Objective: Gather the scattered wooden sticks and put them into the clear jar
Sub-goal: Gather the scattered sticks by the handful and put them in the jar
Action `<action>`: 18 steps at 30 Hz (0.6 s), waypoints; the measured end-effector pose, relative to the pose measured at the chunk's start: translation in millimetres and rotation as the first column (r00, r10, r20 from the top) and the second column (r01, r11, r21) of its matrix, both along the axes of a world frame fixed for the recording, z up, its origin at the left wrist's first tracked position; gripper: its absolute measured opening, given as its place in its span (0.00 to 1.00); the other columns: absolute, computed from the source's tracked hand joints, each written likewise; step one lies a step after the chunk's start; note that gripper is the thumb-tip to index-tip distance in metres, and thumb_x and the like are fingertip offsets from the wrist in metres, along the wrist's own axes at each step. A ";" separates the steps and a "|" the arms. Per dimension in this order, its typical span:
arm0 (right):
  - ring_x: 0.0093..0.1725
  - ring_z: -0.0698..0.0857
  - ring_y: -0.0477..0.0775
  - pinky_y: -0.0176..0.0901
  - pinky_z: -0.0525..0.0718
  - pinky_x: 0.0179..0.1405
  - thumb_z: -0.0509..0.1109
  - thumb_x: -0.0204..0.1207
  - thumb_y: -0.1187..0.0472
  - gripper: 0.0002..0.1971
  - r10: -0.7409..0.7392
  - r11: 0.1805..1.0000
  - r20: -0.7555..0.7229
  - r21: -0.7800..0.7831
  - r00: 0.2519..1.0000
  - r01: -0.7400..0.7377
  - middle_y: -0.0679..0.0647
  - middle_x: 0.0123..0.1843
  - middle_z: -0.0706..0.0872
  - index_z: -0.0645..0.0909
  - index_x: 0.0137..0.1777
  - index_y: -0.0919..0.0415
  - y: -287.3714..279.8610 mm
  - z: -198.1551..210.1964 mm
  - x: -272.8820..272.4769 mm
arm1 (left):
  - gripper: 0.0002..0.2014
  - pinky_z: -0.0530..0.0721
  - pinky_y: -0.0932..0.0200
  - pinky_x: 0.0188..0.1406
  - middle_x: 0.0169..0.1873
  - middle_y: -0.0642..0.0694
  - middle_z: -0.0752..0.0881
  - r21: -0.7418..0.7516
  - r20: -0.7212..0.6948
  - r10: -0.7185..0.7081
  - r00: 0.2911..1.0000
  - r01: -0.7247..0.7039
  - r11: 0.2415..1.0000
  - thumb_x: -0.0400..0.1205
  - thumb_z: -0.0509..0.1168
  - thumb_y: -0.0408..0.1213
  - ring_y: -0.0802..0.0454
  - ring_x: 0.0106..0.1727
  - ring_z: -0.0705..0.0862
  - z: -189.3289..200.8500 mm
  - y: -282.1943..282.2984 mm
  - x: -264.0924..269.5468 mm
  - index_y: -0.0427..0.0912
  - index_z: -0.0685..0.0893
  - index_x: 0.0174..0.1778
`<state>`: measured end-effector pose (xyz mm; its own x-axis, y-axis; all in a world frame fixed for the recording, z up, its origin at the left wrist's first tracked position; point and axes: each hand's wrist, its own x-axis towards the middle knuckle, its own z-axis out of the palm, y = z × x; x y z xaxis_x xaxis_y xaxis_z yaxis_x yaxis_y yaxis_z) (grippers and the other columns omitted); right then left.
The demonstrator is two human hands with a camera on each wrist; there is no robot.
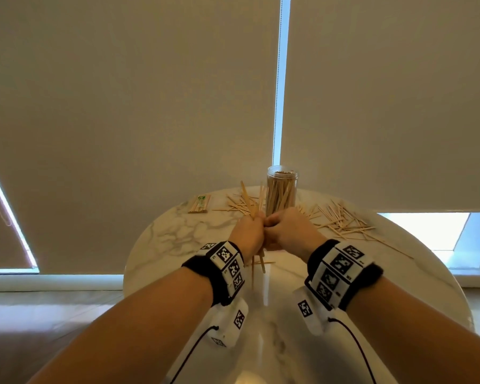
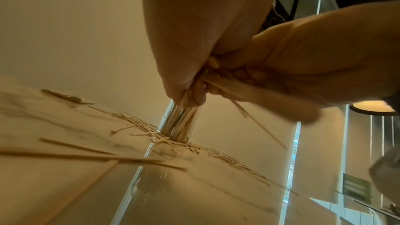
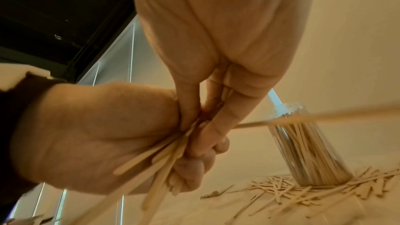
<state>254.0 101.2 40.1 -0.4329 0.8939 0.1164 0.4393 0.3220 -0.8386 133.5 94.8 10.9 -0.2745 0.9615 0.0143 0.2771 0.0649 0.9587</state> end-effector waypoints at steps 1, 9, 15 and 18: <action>0.42 0.93 0.61 0.56 0.93 0.49 0.76 0.75 0.64 0.05 0.020 1.000 -0.017 -0.014 1.000 -0.020 0.60 0.38 0.93 0.92 0.43 0.65 -2.6 1.6 0.4 | 0.25 0.81 0.52 0.37 0.38 0.41 0.86 -0.001 -0.011 0.016 1.000 -0.016 1.000 0.91 0.49 0.52 0.46 0.35 0.82 0.7 -1.4 -5.8 0.38 0.85 0.50; 0.54 0.89 0.51 0.46 0.88 0.60 0.71 0.80 0.63 0.11 0.102 0.987 0.475 0.064 0.874 -0.150 0.51 0.54 0.91 0.87 0.61 0.55 -2.4 -8.3 -12.1 | 0.13 0.83 0.57 0.24 0.29 0.47 0.70 -0.052 0.334 0.200 0.921 -0.194 0.980 0.92 0.54 0.47 0.53 0.24 0.70 10.7 -13.3 -73.8 0.41 0.74 0.53; 0.68 0.79 0.61 0.51 0.80 0.66 0.73 0.78 0.56 0.28 0.190 0.907 0.846 0.043 0.498 -0.420 0.56 0.72 0.78 0.75 0.78 0.49 1.6 -35.1 -53.0 | 0.14 0.60 0.67 0.16 0.24 0.50 0.66 0.007 0.252 0.195 0.948 -0.204 0.979 0.92 0.52 0.49 0.56 0.18 0.60 6.5 -24.3 -89.8 0.43 0.70 0.48; 0.65 0.81 0.60 0.47 0.78 0.57 0.68 0.82 0.56 0.18 0.131 0.876 0.880 0.114 0.458 -0.469 0.57 0.66 0.82 0.80 0.72 0.55 0.4 -34.1 -60.6 | 0.15 0.60 0.66 0.16 0.23 0.51 0.65 -0.013 0.251 0.196 0.948 -0.200 0.980 0.92 0.52 0.49 0.57 0.18 0.60 4.9 -26.8 -90.9 0.44 0.71 0.46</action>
<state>193.5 101.6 5.9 -0.7051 0.6723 -0.2254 0.6837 0.7289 0.0354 42.6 68.0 15.7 -0.4556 0.8876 -0.0673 0.0115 0.0814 0.9966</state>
